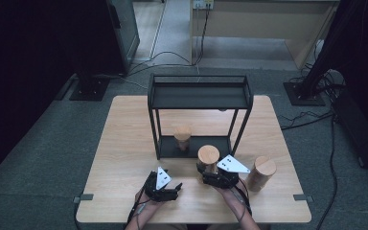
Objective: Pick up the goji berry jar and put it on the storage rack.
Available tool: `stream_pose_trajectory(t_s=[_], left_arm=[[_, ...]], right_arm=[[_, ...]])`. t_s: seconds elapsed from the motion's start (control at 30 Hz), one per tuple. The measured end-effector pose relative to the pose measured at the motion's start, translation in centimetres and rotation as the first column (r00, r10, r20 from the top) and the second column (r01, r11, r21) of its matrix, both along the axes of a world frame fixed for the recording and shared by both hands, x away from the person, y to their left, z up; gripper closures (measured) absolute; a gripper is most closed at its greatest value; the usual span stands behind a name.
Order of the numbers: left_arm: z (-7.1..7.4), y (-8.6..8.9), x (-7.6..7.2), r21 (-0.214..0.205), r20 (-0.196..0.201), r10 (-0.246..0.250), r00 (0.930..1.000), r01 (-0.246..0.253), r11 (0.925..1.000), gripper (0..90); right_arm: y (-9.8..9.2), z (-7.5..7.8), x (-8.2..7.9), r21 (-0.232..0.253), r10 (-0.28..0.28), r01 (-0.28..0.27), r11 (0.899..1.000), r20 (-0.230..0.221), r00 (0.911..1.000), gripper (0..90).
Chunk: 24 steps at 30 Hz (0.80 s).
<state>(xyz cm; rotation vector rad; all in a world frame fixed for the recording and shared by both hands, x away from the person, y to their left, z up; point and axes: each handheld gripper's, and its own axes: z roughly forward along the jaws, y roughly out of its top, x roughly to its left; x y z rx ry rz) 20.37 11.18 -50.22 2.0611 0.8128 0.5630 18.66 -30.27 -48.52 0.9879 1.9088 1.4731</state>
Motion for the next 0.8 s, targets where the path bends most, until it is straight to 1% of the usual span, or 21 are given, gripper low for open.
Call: stream_pose_trajectory(t_s=[0.2,0.5,0.67,0.8], left_arm=[[0.0,-0.1,0.0,0.008,0.002,0.000,1.0000,0.000,1.0000,21.7],[0.1,-0.3,0.0,0.018,0.004,-0.004,1.0000,0.004,0.9998,21.7],[0.1,-0.3,-0.1,0.020,0.005,-0.004,1.0000,0.003,0.9998,21.7],[0.1,-0.4,-0.1,0.021,0.005,-0.004,1.0000,0.004,0.9998,21.7]], right_arm=[[0.1,0.1,0.3,0.008,-0.014,0.014,1.000,0.001,0.9999,24.7],[0.4,0.2,0.8,-0.004,-0.022,0.022,1.000,0.001,0.9998,24.7],[0.3,0.1,1.1,0.016,-0.037,0.037,0.999,-0.004,0.9993,24.7],[0.3,0.1,1.2,0.017,-0.038,0.038,0.999,-0.005,0.9993,24.7]])
